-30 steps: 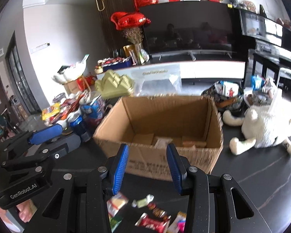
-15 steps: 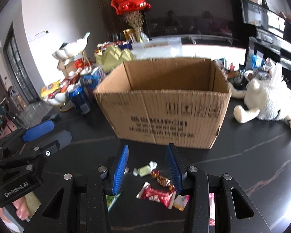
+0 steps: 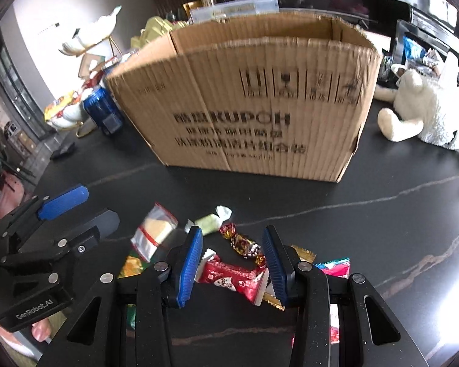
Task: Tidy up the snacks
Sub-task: 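Move both open tools back to the remaining snacks, then grasp the clear cracker packet with the left tool while the right tool grasps the red-gold wrapped candy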
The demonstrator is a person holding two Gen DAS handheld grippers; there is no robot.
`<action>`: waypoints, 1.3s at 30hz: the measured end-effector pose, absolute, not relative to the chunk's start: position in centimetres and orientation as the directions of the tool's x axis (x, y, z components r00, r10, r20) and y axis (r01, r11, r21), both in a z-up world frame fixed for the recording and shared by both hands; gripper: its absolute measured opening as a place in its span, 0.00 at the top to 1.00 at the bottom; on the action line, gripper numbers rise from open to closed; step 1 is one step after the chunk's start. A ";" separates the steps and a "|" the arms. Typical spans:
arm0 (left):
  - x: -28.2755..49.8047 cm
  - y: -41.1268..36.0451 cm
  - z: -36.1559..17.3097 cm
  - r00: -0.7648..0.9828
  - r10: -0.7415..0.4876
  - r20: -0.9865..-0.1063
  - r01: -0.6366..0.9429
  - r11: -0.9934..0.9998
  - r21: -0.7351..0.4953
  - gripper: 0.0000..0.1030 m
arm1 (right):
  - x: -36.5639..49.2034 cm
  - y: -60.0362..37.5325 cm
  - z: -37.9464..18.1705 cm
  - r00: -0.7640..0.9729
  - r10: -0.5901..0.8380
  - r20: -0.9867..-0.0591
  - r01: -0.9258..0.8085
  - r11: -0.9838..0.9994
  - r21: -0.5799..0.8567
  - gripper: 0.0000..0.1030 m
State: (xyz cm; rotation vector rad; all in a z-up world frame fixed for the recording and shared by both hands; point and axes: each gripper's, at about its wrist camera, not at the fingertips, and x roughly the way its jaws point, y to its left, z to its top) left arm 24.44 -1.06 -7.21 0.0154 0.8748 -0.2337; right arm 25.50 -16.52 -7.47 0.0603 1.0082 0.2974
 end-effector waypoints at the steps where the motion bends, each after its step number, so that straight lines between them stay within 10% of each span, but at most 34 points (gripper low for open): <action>1: 24.6 -1.1 -7.5 0.607 -0.201 -0.769 0.211 0.974 -0.087 0.39 | 25.5 -16.4 -7.8 0.490 0.272 -0.828 -0.224 0.957 0.182 0.59; 39: 27.3 -1.6 -13.0 0.487 -0.231 -0.842 0.208 0.967 -0.146 0.62 | 27.5 -14.9 -11.4 0.448 0.201 -0.871 -0.267 0.960 0.085 0.59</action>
